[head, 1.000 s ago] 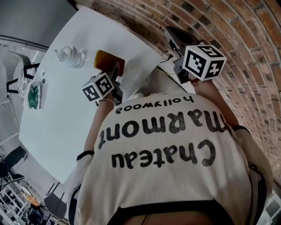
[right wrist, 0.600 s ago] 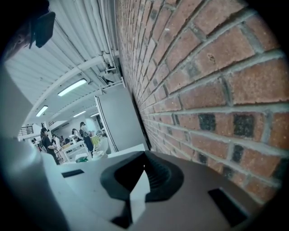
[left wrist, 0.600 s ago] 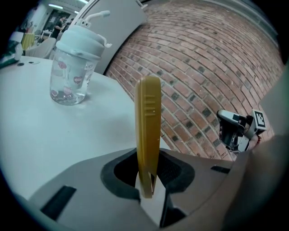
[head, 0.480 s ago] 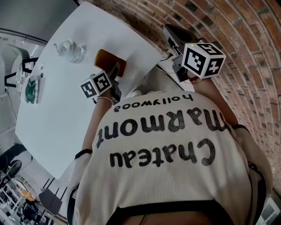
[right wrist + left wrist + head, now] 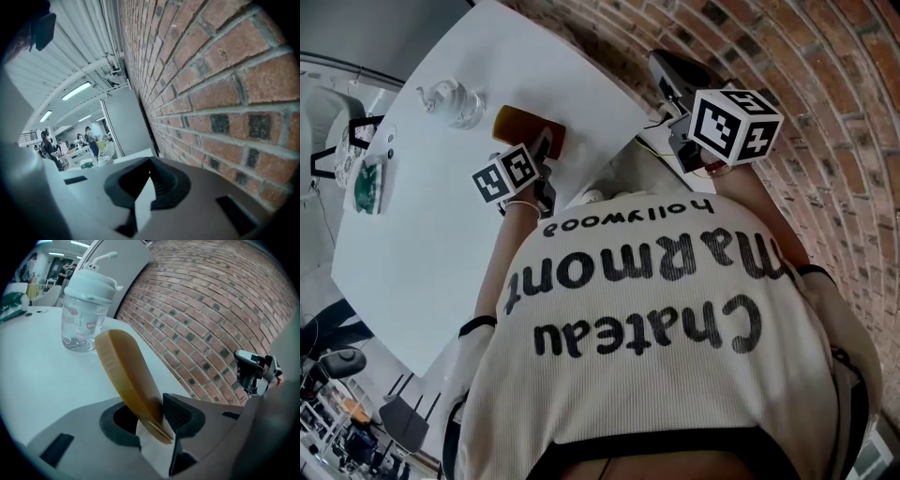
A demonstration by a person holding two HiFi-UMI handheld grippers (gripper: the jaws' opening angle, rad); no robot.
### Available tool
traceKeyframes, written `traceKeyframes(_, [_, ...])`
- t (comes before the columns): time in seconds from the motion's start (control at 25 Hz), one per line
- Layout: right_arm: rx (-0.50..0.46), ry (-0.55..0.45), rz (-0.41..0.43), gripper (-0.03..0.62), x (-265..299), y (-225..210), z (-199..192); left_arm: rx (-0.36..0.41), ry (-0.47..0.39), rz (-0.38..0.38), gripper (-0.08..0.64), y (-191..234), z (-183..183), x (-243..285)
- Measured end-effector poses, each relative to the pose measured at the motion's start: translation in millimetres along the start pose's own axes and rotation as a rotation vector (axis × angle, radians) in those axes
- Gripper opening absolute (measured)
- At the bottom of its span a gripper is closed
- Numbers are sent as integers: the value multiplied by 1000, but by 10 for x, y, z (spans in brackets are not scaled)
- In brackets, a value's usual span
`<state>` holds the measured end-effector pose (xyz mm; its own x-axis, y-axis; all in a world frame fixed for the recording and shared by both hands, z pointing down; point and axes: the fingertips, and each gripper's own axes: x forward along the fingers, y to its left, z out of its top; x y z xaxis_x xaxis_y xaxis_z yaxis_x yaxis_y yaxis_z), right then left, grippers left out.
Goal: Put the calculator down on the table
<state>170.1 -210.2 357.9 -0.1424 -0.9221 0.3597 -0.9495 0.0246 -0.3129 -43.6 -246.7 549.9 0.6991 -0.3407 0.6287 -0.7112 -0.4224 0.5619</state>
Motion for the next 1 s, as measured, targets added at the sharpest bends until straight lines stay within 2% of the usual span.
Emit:
traceKeyframes(0.4, [13, 2, 5, 3, 10, -7, -8, 43, -7, 107, 218, 143, 21, -4])
traceKeyframes(0.52, [13, -3, 7, 3, 5, 3, 18, 55, -14, 149, 259, 208, 38, -28])
traceKeyframes(1.0, [10, 0, 8, 3, 12, -39, 27, 145, -36, 217, 318, 294, 86, -6])
